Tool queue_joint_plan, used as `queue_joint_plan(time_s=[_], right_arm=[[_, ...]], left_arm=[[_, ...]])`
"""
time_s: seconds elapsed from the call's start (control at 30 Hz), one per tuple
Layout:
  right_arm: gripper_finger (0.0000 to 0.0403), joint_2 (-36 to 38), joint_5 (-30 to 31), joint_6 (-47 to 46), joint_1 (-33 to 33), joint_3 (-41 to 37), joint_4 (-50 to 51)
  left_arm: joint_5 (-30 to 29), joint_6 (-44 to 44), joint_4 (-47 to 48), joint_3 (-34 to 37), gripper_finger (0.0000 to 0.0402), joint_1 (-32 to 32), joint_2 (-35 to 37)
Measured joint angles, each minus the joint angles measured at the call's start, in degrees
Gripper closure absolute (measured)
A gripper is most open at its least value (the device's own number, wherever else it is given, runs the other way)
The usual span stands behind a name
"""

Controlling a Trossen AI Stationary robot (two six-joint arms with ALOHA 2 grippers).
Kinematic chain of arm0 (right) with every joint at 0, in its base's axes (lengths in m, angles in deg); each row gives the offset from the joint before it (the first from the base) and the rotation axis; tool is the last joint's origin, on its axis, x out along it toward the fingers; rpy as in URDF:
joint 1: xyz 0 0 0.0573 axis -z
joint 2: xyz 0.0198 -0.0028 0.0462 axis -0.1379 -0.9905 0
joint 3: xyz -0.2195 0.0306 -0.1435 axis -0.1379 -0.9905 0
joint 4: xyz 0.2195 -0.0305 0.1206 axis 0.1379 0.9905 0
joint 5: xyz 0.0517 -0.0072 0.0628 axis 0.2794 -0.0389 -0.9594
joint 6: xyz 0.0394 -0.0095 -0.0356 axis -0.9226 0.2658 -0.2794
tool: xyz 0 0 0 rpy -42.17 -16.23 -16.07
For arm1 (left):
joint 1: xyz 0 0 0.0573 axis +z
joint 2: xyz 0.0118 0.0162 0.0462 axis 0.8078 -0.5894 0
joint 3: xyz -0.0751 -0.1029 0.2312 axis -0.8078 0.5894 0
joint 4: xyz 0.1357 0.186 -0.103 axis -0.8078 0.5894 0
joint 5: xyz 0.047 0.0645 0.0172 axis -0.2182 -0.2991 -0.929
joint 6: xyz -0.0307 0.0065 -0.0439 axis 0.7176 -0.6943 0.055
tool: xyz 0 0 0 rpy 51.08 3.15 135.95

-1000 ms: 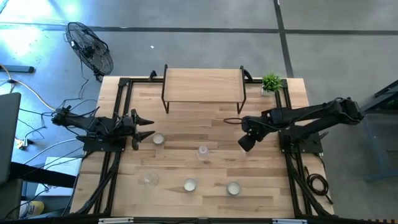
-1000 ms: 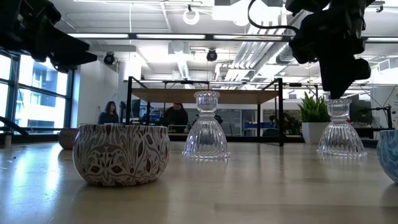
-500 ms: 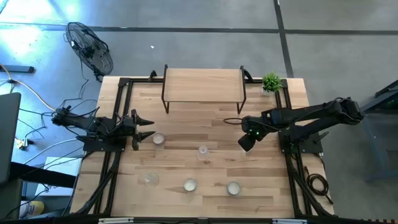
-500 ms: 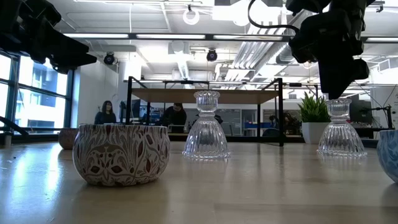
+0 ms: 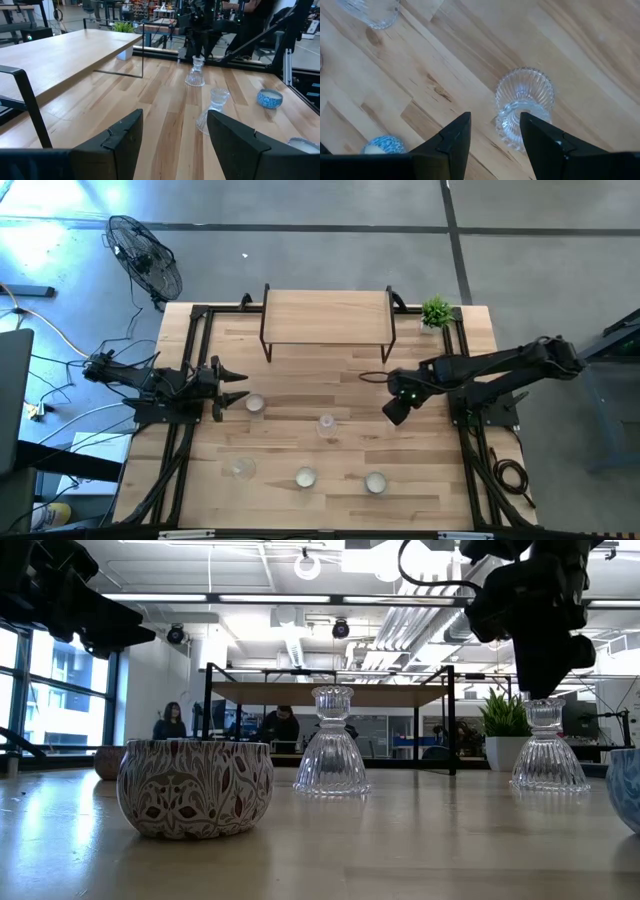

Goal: Pick & Place candle stick holders
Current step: Put the top right transparent candle holder on the shelf

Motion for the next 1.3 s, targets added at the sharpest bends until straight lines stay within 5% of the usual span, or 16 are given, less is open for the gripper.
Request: queue_joint_plan(time_s=[0.53,0.87,1.3], right_arm=[[0.0241,-5.93,-2.04,1.58,-0.24,0.26,-0.17],[0.0370,-5.99,-2.40,3.76,-0.26,0.20,0.08],[0.0371,-6.02,-1.55,4.61,-1.55,0.13,0.19]], left_arm=[[2.42,0.04,0.04,0.00,0.0183,0.00,0.01],[2.41,0.03,0.04,0.00,0.0183,0.00,0.01],[2.39,0.04,0.07,0.00,0.0183,0.00,0.02]])
